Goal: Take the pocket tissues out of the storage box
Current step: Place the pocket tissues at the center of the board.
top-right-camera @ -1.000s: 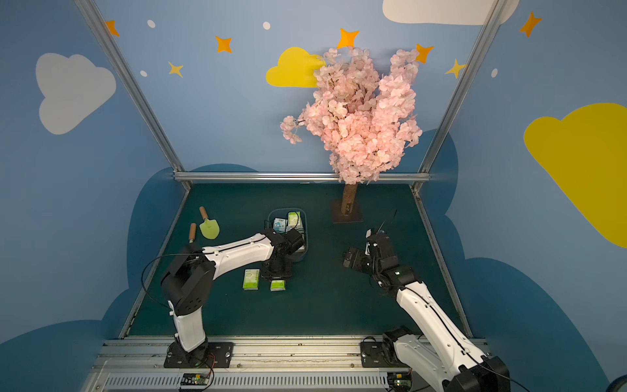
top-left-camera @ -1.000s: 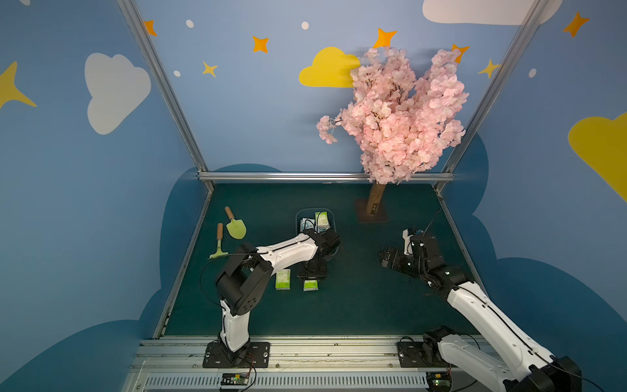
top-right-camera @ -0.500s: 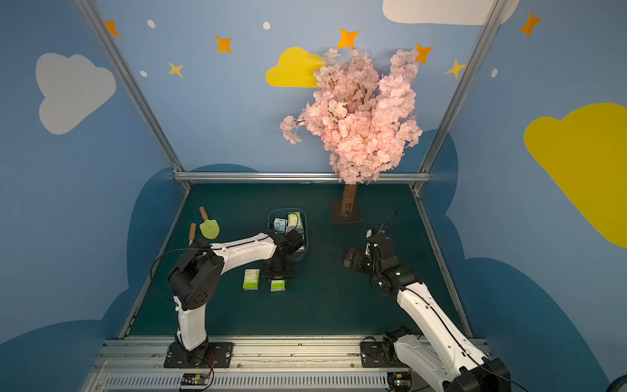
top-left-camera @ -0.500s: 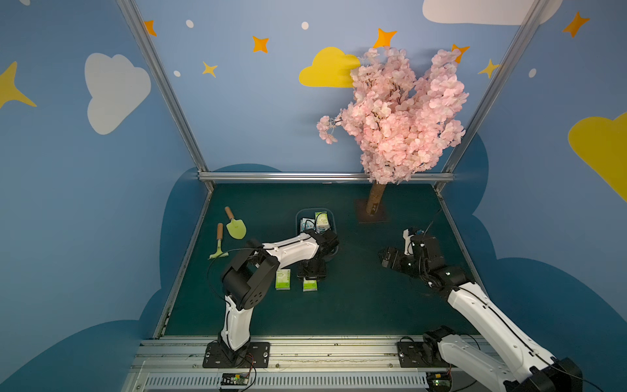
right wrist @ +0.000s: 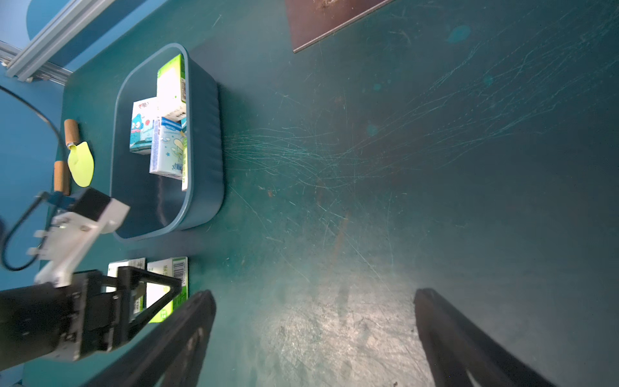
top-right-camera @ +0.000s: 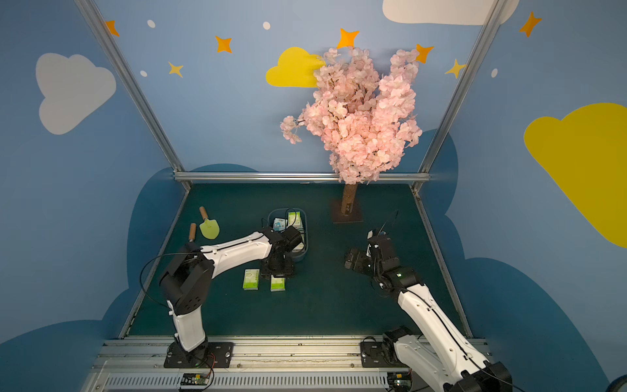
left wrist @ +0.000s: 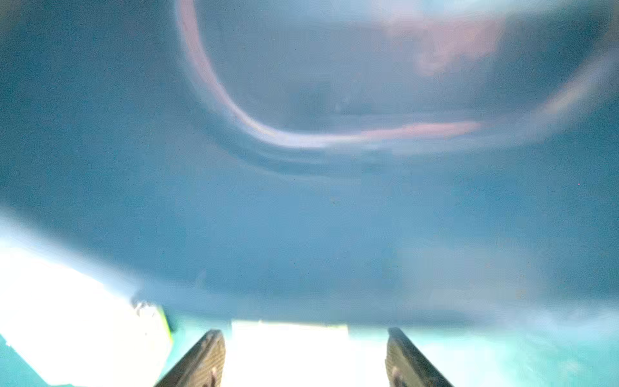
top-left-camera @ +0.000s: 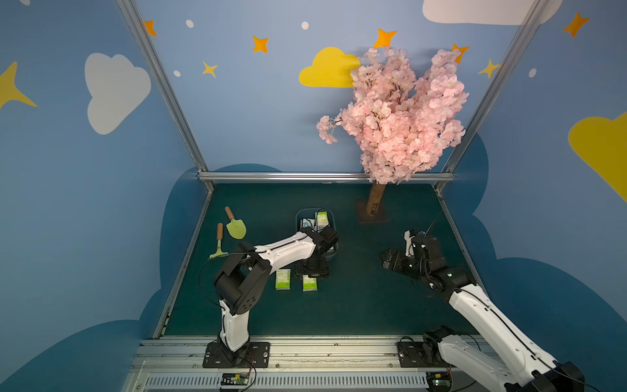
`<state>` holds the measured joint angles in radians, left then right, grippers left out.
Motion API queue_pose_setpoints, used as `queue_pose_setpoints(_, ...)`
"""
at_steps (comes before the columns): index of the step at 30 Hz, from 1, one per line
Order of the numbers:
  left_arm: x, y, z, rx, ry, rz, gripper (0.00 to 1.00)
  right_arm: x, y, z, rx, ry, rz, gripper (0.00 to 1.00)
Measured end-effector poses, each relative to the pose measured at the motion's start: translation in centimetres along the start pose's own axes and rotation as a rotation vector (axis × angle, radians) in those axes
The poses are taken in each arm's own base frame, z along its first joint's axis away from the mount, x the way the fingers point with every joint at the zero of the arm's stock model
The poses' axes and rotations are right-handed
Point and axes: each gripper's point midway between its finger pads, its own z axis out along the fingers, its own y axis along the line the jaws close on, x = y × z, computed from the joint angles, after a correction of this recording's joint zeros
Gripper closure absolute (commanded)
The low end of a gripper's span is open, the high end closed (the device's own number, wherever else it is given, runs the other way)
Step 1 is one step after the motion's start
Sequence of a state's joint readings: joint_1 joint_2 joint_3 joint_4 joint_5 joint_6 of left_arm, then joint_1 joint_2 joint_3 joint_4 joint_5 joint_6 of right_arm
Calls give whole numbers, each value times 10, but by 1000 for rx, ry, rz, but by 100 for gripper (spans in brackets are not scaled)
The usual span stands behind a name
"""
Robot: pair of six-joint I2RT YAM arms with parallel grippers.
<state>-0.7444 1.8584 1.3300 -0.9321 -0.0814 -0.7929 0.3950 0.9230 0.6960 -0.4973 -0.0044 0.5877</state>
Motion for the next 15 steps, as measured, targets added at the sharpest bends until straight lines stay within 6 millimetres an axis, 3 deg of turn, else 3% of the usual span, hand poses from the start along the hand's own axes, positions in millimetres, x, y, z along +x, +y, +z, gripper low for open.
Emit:
queue_pose_setpoints(8, -1, 3, -42, 84, -102, 33, 8, -5, 10, 1, -17, 25, 7, 2)
queue_pose_setpoints(11, -1, 10, -56, 108, -156, 46, 1, -10, 18, 5, -23, 45, 3, 2)
queue_pose_setpoints(15, -5, 22, -75, 153, -239, 47, 0, -14, 36, 13, -37, 84, -16, 2)
